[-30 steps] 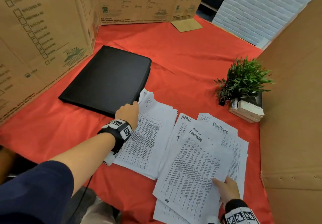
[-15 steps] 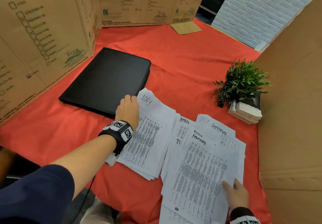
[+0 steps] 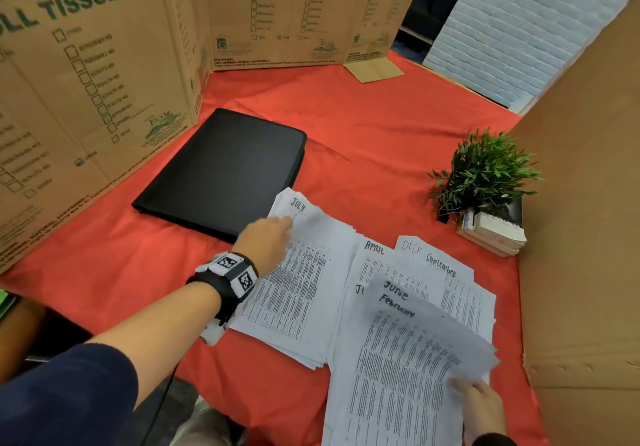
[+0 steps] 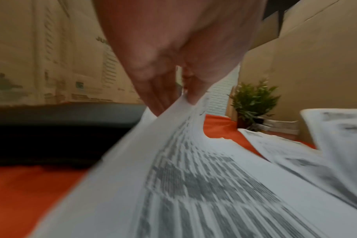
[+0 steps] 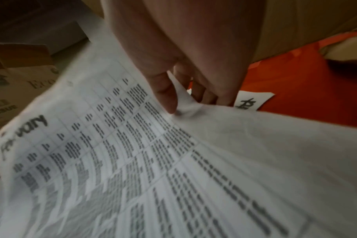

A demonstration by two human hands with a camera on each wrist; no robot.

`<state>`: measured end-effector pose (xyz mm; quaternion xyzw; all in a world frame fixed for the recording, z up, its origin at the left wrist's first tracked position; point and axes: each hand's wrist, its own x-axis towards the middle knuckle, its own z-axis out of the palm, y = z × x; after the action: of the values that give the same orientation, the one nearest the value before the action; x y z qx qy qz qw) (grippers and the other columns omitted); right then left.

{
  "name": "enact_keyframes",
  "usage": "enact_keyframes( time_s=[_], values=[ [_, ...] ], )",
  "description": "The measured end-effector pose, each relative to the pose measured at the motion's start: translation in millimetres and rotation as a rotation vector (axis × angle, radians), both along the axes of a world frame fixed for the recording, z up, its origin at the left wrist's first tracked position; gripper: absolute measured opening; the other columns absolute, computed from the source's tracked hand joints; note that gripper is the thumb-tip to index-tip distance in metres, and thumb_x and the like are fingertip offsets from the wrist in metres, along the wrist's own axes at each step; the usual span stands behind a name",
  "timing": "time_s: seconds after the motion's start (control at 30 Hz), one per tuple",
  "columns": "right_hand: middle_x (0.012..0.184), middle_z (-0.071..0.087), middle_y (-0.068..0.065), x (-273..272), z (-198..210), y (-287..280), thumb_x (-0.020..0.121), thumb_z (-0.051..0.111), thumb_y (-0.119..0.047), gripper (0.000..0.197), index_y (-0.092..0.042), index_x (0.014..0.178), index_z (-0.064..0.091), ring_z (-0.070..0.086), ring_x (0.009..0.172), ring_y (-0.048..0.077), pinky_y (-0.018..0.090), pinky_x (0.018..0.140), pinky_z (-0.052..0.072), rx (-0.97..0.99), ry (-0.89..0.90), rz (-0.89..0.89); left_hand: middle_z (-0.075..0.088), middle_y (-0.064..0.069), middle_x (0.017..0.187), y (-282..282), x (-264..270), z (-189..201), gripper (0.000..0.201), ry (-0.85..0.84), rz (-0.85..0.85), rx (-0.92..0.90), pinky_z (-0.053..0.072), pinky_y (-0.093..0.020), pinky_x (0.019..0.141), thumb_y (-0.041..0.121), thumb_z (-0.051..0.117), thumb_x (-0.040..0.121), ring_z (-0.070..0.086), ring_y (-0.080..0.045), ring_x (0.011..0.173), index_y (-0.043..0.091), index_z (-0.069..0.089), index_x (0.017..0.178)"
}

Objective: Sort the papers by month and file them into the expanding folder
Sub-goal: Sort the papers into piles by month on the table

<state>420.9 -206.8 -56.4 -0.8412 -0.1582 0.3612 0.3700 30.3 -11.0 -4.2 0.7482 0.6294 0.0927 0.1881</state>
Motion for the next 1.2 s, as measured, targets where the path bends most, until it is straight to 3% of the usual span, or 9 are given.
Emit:
enact_keyframes(
  time_s=[0.13,0.2,0.33,0.47,0.67,0.83,1.03,1.13,1.2],
  values=[
    [0.111,0.063,0.016,-10,-2,9,0.074,0.075,0.006,0.052,-0.004,0.122,0.056,0.061,0.107,0.035,0.051,0.100,0.046,-0.035,0.077,0.033,0.064,-0.018,0.090,-26,12,-21,0.015,-0.050,-0.110,-0.184,0.045,-0.041,0.064,0.007,0.047,0.094,0.059,-0.038,0.080,0.012,0.047,0.108],
    [0.113,0.063,0.018,-14,1,14,0.075,0.072,0.009,0.055,-0.003,0.125,0.054,0.062,0.107,0.037,0.051,0.099,0.046,-0.062,0.137,0.055,0.065,-0.017,0.091,-27,13,-28,0.013,-0.147,-0.059,-0.190,0.045,-0.042,0.066,0.009,0.047,0.095,0.060,-0.037,0.081,0.011,0.049,0.108],
    [0.098,0.069,0.019,-21,13,21,0.080,0.064,0.009,0.028,-0.001,0.106,0.064,0.065,0.091,0.037,0.046,0.084,0.052,-0.112,0.111,0.146,0.065,-0.008,0.103,-16,4,-30,0.021,-0.327,0.046,-0.152,0.047,-0.036,0.078,0.024,0.056,0.094,0.061,-0.029,0.094,0.013,0.053,0.112],
    [0.091,0.070,0.012,-26,16,19,0.079,0.066,0.001,0.017,-0.012,0.091,0.070,0.065,0.093,0.033,0.051,0.095,0.049,-0.107,-0.026,0.115,0.050,-0.005,0.121,-8,-9,-34,0.041,-0.057,0.058,-0.119,0.044,-0.039,0.094,0.033,0.061,0.090,0.051,-0.025,0.113,0.017,0.053,0.128],
    [0.093,0.066,0.017,-38,15,17,0.080,0.066,0.005,0.015,-0.010,0.077,0.063,0.062,0.095,0.033,0.049,0.093,0.048,-0.101,-0.132,0.037,0.039,-0.008,0.131,-13,-8,-34,0.032,0.072,0.070,-0.031,0.041,-0.038,0.092,0.023,0.061,0.088,0.042,-0.027,0.117,0.021,0.062,0.120],
    [0.086,0.069,0.017,-25,-9,4,0.077,0.068,0.000,0.013,-0.009,0.070,0.063,0.065,0.091,0.038,0.054,0.086,0.052,-0.110,-0.173,0.002,0.045,-0.007,0.112,-17,-9,-37,0.023,0.026,0.166,-0.020,0.045,-0.035,0.077,0.006,0.058,0.084,0.047,-0.026,0.101,0.009,0.061,0.106],
    [0.086,0.071,0.015,-6,-31,-10,0.072,0.069,-0.004,0.006,-0.007,0.077,0.066,0.066,0.090,0.039,0.057,0.087,0.052,-0.132,-0.119,-0.034,0.052,-0.010,0.096,-6,-16,-29,0.006,-0.124,0.159,-0.056,0.045,-0.042,0.075,0.010,0.052,0.092,0.058,-0.035,0.090,0.006,0.055,0.090],
    [0.085,0.066,0.016,-27,2,-3,0.079,0.067,0.003,0.011,-0.006,0.076,0.062,0.062,0.085,0.031,0.043,0.080,0.050,-0.102,-0.120,-0.071,0.056,-0.008,0.080,-6,-13,-25,0.011,-0.271,0.145,-0.094,0.047,-0.040,0.069,0.021,0.052,0.095,0.060,-0.038,0.082,0.011,0.047,0.094],
    [0.083,0.060,0.014,-29,12,0,0.083,0.066,0.006,0.008,0.002,0.083,0.059,0.055,0.081,0.027,0.035,0.069,0.042,-0.066,-0.161,-0.048,0.060,-0.009,0.093,-8,-11,-22,0.026,-0.252,0.120,-0.230,0.049,-0.038,0.075,0.031,0.059,0.092,0.060,-0.034,0.089,0.013,0.049,0.107]
  ],
)
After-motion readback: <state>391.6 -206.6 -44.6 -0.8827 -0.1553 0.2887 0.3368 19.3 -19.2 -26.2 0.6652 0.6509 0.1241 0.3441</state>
